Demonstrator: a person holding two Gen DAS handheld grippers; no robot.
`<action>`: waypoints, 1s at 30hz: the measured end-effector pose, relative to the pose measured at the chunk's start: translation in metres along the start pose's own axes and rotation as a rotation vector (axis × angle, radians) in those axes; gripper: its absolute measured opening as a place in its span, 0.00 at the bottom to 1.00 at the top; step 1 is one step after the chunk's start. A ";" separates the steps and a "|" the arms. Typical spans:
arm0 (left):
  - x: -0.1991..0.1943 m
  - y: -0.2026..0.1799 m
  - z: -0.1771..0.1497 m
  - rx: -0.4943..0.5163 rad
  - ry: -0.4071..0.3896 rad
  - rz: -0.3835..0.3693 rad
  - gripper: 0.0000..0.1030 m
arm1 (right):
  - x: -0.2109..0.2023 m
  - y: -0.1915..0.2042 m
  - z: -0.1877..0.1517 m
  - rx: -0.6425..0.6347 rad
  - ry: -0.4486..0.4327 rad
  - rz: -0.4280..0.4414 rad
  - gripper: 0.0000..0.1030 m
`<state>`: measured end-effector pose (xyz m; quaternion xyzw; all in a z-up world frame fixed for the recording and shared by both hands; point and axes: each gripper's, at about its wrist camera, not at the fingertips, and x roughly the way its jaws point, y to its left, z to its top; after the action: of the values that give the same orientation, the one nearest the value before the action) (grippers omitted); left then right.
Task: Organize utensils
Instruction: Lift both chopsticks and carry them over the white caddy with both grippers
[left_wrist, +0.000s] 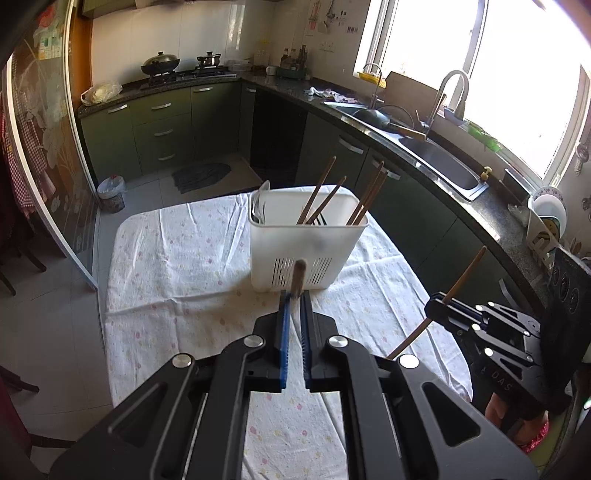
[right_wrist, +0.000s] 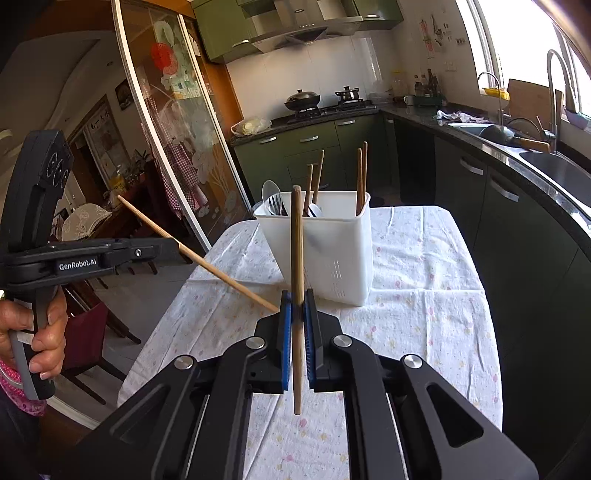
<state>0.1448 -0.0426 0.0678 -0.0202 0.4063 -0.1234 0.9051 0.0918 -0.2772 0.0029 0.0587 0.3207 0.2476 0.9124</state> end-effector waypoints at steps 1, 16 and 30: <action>-0.006 -0.002 0.009 0.007 -0.023 0.004 0.05 | -0.002 0.001 0.002 -0.005 -0.007 -0.002 0.07; -0.018 -0.026 0.112 0.024 -0.206 0.018 0.05 | -0.020 -0.007 0.001 -0.005 -0.020 -0.006 0.07; 0.033 -0.013 0.132 -0.009 -0.185 0.047 0.04 | -0.032 -0.017 -0.001 0.008 -0.029 -0.010 0.07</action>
<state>0.2613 -0.0712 0.1339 -0.0260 0.3218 -0.0978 0.9414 0.0762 -0.3080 0.0153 0.0643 0.3089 0.2409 0.9178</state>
